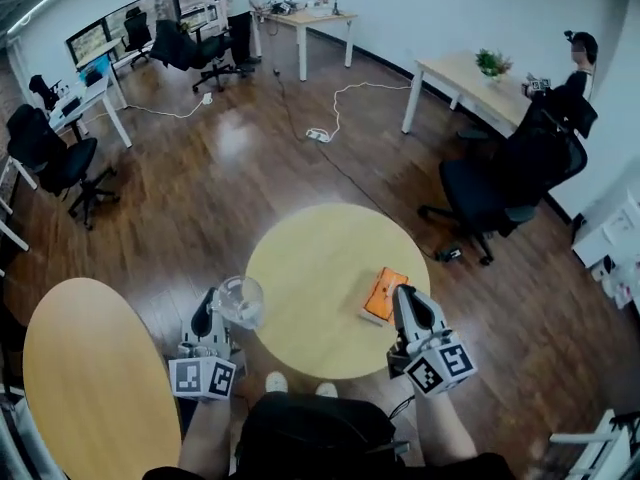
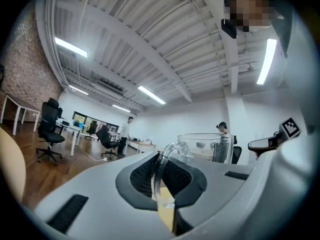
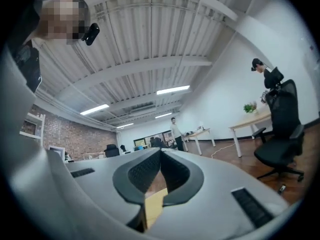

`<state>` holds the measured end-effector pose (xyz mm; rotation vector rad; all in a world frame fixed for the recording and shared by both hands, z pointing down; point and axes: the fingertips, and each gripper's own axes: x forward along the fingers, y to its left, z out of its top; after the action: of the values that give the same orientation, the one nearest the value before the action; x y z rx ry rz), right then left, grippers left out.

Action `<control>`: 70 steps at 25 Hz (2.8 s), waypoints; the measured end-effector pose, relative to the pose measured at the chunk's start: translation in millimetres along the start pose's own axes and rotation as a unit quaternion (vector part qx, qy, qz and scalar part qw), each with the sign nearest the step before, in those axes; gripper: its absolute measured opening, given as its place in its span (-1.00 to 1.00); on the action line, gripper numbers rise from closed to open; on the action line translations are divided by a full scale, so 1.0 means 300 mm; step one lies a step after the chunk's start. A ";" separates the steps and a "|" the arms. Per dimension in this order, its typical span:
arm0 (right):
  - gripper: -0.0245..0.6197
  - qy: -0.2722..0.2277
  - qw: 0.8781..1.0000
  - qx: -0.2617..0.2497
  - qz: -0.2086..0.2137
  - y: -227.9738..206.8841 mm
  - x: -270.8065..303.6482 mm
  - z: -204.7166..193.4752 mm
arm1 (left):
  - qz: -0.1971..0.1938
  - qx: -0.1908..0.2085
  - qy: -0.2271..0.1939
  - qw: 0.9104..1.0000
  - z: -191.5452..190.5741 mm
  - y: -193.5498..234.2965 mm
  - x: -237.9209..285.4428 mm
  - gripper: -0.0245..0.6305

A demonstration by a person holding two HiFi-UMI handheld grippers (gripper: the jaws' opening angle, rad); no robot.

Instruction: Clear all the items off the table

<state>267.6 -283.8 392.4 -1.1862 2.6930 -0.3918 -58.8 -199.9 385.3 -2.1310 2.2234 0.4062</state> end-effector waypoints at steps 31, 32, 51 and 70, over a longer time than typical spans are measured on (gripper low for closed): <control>-0.91 0.141 0.981 0.025 -0.128 -0.162 0.129 -0.461 | -0.159 -0.005 0.156 0.975 -0.707 -0.121 0.479 -0.93; -0.91 0.147 0.981 0.026 -0.125 -0.159 0.132 -0.480 | -0.162 0.002 0.160 0.974 -0.736 -0.127 0.490 -0.93; -0.91 0.187 0.976 0.022 -0.107 -0.155 0.144 -0.592 | -0.180 0.043 0.199 0.962 -0.984 -0.147 0.554 -0.93; -0.91 0.167 0.979 0.076 -0.089 -0.160 0.065 -0.584 | -0.122 0.026 0.229 0.965 -1.073 -0.074 0.495 -0.86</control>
<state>242.3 -299.6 572.6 -1.4297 2.7674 -0.8808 3.9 -413.6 662.0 -2.6419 2.0829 -0.1763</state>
